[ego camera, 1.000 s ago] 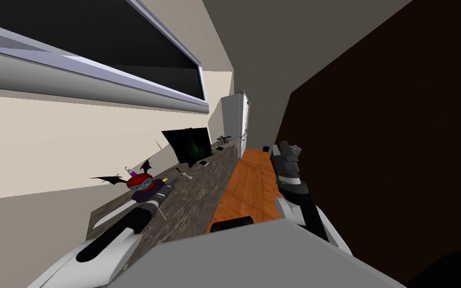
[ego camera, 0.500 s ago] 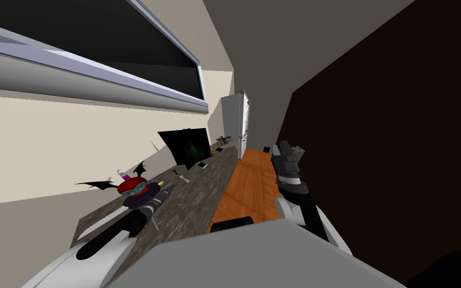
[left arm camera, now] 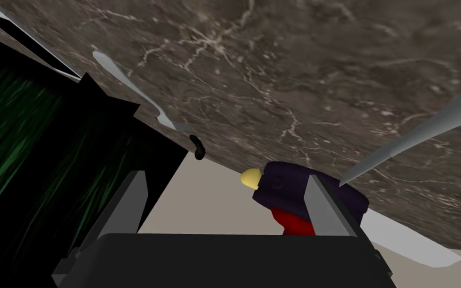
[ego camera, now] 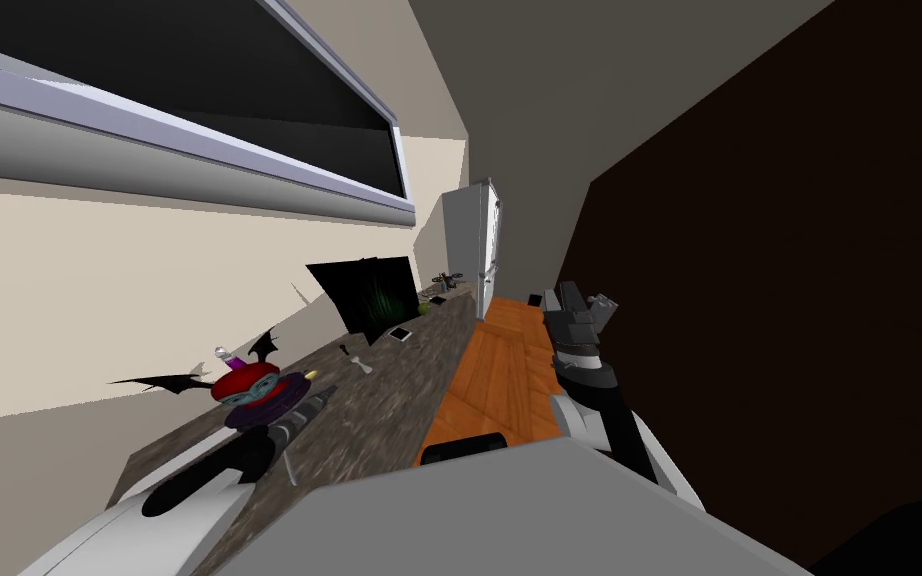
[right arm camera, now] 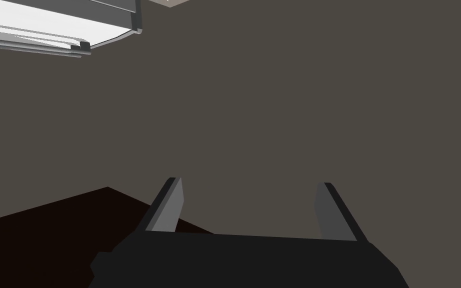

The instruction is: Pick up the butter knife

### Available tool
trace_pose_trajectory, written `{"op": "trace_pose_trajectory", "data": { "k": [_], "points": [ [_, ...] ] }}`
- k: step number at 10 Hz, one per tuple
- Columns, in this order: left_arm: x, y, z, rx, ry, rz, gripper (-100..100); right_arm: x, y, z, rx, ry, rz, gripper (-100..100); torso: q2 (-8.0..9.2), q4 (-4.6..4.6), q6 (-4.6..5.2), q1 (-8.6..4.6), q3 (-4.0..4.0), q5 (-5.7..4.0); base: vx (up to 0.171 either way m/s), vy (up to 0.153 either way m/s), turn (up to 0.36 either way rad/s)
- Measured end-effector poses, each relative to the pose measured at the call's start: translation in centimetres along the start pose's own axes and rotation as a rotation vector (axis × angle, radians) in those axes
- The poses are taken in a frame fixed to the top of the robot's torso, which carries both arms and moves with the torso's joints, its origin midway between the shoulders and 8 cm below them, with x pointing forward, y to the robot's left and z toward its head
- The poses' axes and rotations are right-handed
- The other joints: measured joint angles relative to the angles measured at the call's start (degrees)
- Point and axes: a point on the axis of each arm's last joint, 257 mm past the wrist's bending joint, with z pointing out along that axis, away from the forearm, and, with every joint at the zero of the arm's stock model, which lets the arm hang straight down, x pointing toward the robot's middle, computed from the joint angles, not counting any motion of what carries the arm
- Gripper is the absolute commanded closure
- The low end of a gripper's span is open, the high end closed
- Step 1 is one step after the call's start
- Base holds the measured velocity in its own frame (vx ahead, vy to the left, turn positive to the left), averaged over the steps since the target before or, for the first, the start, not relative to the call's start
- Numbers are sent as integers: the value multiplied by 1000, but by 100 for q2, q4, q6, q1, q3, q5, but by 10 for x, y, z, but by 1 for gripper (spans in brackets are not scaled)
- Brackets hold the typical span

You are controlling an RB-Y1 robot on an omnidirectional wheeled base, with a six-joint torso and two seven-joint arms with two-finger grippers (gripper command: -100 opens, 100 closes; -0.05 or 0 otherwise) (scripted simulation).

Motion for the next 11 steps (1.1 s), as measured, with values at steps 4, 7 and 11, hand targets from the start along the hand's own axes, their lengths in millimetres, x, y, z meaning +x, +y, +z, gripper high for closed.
{"op": "trace_pose_trajectory", "data": {
  "k": [4, 7, 11],
  "points": [
    [-2, 41, -1, -130, 44, 47, -100, 0, 0, 0, 0, 0, 0, 0, -2, 0, 0, -1, -1, 0, 64, -23, 28],
    [-6, 87, -7, -259, 90, 93, -100, 0, 0, 0, 0, 0, 0, 0, -6, -2, -1, -5, -4, -1, 77, -28, 39],
    [-2, 120, -17, -351, 135, 126, -100, 0, 0, 0, 0, 0, 0, 0, 11, 2, -1, 3, 6, 1, 41, -11, 28]
  ]
}}
